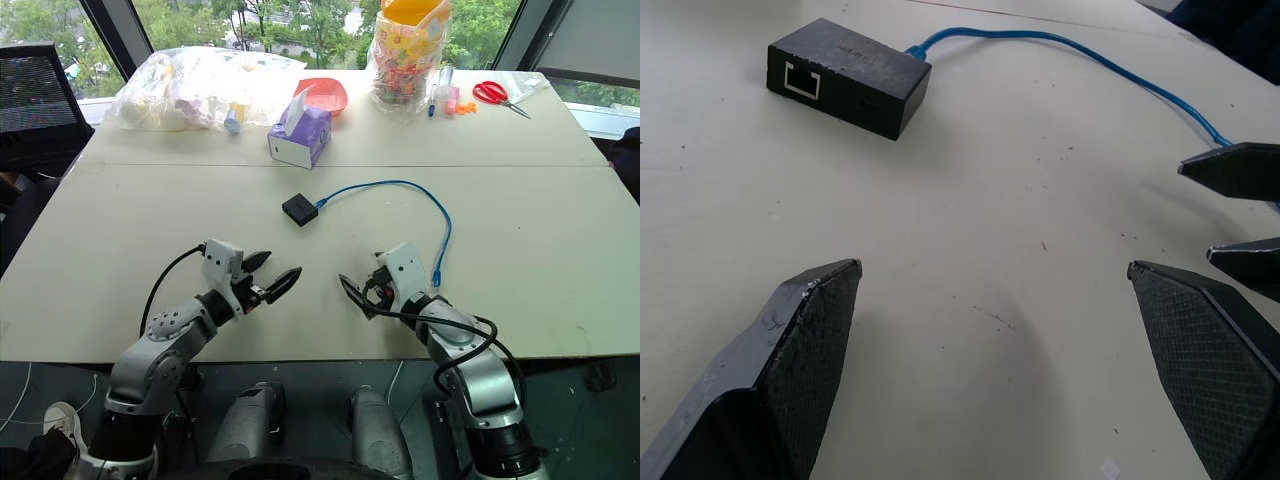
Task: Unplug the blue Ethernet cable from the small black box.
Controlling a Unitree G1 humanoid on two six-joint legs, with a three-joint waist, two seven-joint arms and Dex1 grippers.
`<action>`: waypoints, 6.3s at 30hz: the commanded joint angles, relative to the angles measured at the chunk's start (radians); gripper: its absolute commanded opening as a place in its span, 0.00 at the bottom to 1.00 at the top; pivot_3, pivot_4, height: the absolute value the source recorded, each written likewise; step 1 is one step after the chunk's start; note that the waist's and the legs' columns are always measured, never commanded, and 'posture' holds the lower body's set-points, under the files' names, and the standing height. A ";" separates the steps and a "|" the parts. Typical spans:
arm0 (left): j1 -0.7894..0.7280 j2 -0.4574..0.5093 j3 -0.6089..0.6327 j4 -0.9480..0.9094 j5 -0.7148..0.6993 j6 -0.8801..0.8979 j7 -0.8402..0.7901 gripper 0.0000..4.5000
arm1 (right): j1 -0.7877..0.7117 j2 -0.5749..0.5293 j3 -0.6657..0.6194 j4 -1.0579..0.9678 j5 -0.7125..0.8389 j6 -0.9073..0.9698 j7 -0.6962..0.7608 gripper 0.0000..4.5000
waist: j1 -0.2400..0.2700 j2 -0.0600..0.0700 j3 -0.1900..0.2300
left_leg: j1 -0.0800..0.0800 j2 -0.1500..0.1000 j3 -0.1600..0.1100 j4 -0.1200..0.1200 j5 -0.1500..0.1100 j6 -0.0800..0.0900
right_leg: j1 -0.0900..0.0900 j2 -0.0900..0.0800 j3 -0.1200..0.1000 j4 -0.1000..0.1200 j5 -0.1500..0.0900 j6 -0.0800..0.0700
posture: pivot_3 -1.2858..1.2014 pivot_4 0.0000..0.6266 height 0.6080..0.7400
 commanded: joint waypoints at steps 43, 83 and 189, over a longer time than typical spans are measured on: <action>-0.275 0.303 0.193 0.025 -0.154 0.040 -0.196 0.99 | -1.397 0.042 0.474 1.611 -0.419 -0.597 0.702 1.00 | -0.016 0.002 0.003 | -0.001 0.001 0.002 -0.001 0.000 0.000 | -0.003 0.001 0.000 0.004 0.002 0.004 | 0.52 0.24 0.96; -0.006 0.303 0.321 -0.270 -0.187 0.071 -0.007 1.00 | -1.421 0.371 0.343 1.808 -0.707 -0.614 0.649 0.01 | -0.057 0.001 0.002 | 0.002 0.001 0.002 -0.002 0.002 -0.003 | -0.008 0.002 0.001 0.017 0.002 0.004 | 0.52 0.24 0.96; -0.053 0.309 0.235 -0.273 -0.200 0.102 0.002 1.00 | -1.345 0.376 0.256 1.823 -0.750 -0.370 0.557 0.71 | -0.052 -0.002 0.003 | 0.007 0.000 0.001 -0.003 0.002 -0.004 | -0.001 -0.001 0.000 0.014 -0.001 -0.001 | 0.52 0.24 0.96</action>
